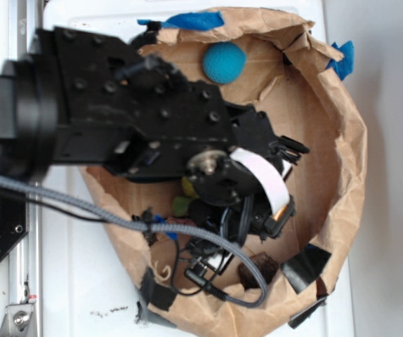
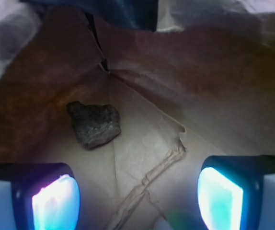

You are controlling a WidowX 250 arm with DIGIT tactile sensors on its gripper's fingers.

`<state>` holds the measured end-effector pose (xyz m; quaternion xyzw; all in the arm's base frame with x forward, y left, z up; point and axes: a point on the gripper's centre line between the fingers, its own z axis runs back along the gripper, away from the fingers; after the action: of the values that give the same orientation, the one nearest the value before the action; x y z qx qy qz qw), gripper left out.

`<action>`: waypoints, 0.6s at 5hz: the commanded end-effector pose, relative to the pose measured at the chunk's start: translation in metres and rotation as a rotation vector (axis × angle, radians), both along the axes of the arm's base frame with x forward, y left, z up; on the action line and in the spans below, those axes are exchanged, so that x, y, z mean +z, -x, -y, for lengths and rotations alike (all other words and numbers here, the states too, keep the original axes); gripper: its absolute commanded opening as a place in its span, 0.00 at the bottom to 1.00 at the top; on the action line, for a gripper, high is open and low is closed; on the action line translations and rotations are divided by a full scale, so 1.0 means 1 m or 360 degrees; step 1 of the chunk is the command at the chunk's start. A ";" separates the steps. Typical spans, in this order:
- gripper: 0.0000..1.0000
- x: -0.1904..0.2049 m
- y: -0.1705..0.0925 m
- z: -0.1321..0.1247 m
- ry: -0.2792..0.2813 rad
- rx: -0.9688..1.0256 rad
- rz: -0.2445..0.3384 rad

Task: Grab the rock.

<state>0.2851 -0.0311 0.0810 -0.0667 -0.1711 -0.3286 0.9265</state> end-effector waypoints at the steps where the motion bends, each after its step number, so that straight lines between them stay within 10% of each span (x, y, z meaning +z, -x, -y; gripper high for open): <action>1: 1.00 -0.013 -0.008 0.019 -0.0020 -0.0263 0.0073; 3: 1.00 -0.027 -0.004 0.044 0.0100 -0.0662 0.0110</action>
<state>0.2868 -0.0619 0.0400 -0.1270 -0.1741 -0.4775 0.8518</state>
